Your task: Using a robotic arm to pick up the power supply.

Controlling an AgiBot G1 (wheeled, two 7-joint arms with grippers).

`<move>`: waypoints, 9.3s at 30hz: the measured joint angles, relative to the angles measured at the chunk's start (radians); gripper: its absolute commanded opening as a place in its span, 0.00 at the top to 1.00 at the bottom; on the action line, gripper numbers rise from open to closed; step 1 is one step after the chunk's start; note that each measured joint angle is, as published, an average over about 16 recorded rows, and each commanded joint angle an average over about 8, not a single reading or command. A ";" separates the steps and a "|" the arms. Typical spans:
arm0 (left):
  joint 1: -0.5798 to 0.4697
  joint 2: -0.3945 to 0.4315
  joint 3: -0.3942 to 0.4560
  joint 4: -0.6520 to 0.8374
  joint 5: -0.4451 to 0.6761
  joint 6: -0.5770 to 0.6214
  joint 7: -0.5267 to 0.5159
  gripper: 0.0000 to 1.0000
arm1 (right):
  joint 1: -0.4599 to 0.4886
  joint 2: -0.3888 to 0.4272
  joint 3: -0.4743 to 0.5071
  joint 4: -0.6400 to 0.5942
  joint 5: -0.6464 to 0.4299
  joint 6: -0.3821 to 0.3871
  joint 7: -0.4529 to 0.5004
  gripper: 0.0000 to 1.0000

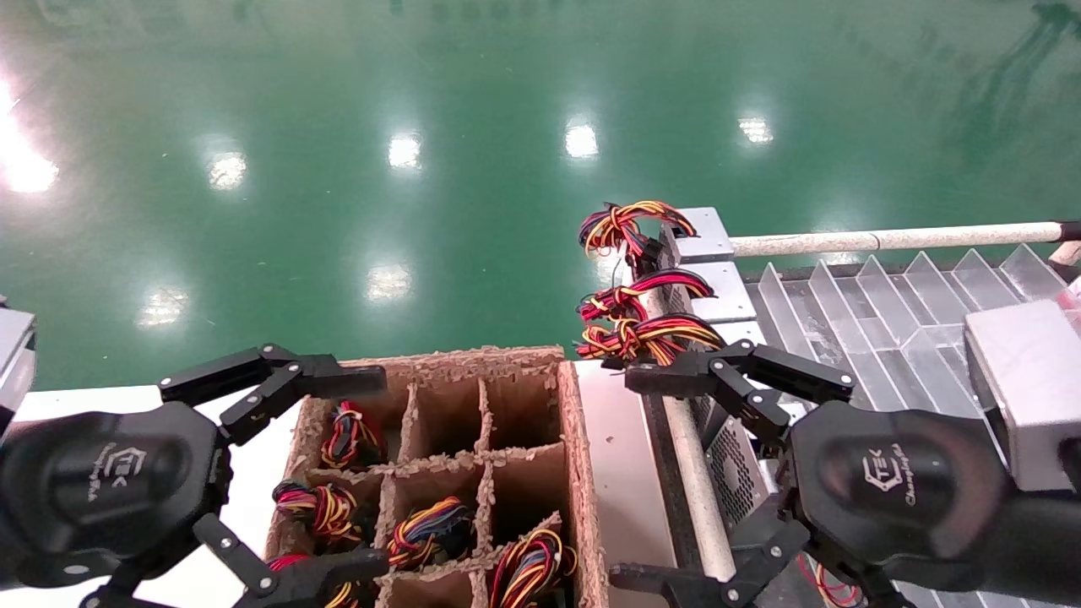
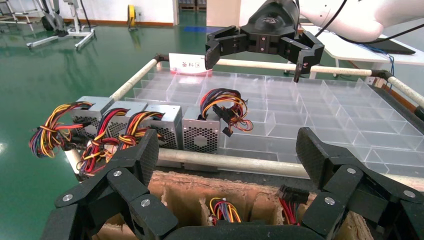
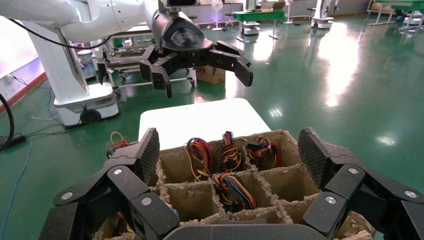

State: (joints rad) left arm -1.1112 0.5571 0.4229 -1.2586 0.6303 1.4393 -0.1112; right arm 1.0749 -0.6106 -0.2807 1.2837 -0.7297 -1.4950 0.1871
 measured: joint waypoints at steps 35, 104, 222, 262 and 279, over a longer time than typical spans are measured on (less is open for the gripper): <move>0.000 0.000 0.000 0.000 0.000 0.000 0.000 1.00 | 0.016 -0.137 -0.187 0.026 -0.219 -0.033 0.023 0.75; 0.000 0.000 0.000 0.000 0.000 0.000 0.000 1.00 | 0.112 -0.122 -0.295 -0.082 0.074 -0.075 -0.057 1.00; 0.000 0.000 0.001 0.000 0.000 0.000 0.000 1.00 | 0.054 0.387 -0.569 -0.228 0.453 0.085 -0.389 0.00; 0.000 0.000 0.001 0.000 0.000 0.000 0.000 0.06 | 0.104 0.421 -0.442 -0.045 0.464 0.123 -0.347 0.00; 0.000 0.000 0.001 0.000 0.000 0.000 0.000 0.00 | 0.072 0.286 -0.301 -0.031 0.315 0.083 -0.236 0.00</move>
State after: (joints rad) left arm -1.1115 0.5568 0.4237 -1.2584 0.6298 1.4392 -0.1107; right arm 1.1466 -0.3242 -0.5817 1.2523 -0.4143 -1.4116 -0.0484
